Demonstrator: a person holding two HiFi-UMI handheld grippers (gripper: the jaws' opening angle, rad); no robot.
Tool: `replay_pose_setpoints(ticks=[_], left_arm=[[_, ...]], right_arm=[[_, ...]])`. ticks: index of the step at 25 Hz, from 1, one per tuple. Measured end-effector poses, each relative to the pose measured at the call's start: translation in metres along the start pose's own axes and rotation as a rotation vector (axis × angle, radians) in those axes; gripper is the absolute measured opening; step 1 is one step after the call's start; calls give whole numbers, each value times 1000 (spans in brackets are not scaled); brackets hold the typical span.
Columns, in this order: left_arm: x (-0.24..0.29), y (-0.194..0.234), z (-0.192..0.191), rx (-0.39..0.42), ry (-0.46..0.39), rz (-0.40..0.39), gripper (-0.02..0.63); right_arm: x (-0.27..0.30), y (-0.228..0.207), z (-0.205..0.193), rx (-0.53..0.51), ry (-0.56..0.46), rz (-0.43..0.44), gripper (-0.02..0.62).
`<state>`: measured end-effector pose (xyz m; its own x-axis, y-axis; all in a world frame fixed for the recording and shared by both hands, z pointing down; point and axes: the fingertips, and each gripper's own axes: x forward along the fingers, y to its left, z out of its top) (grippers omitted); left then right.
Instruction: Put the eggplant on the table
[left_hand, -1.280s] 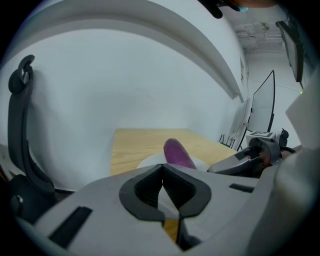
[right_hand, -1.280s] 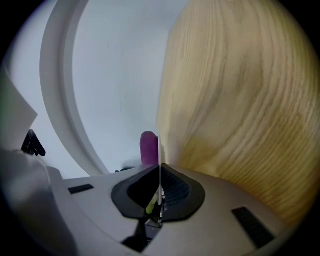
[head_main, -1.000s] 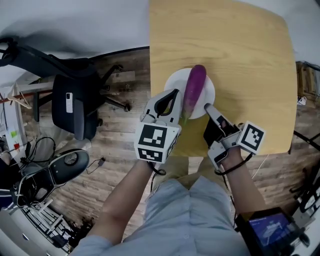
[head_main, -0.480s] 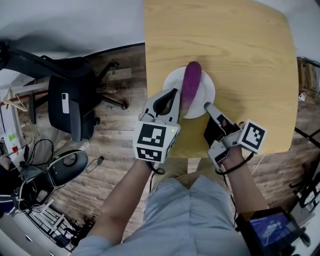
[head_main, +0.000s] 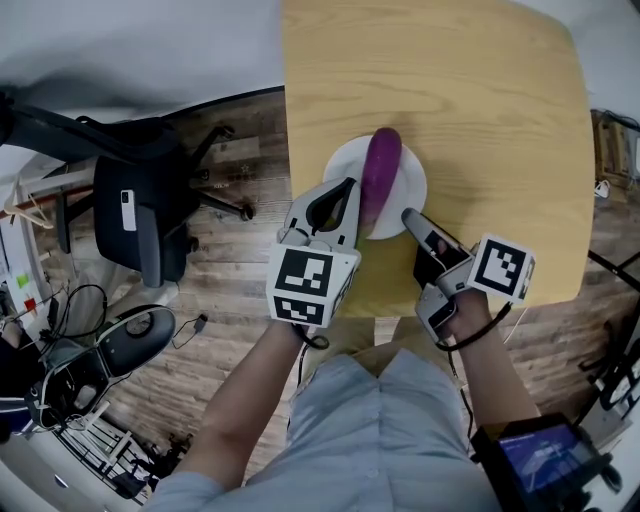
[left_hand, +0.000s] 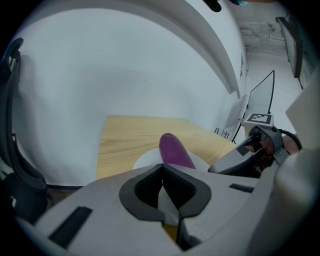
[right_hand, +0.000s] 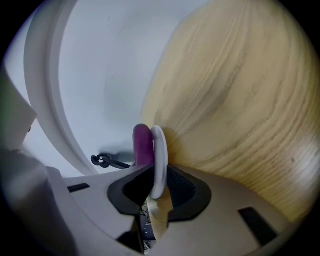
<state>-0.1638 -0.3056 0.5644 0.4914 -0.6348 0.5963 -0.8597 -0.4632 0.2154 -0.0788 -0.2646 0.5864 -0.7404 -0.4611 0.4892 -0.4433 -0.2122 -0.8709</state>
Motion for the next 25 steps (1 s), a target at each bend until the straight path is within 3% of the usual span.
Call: replay_pose_setpoints(ticks=[4,15,20,25], left_arm=[[3,-1,0,1,2,-5,6],[-9,-5,8,15,-23,19,6],[-27,-14,20,21,-53,57,6],[-58,-37,45,16,-120,100,6]], right_arm=[[-2,-5,-6,-50,73,-83,91],[-14,-12,-13,-54,94,-122,91],[-28,2,-11,-87,79,-92,89],[-51,38,-5,-187,48,-21,87]])
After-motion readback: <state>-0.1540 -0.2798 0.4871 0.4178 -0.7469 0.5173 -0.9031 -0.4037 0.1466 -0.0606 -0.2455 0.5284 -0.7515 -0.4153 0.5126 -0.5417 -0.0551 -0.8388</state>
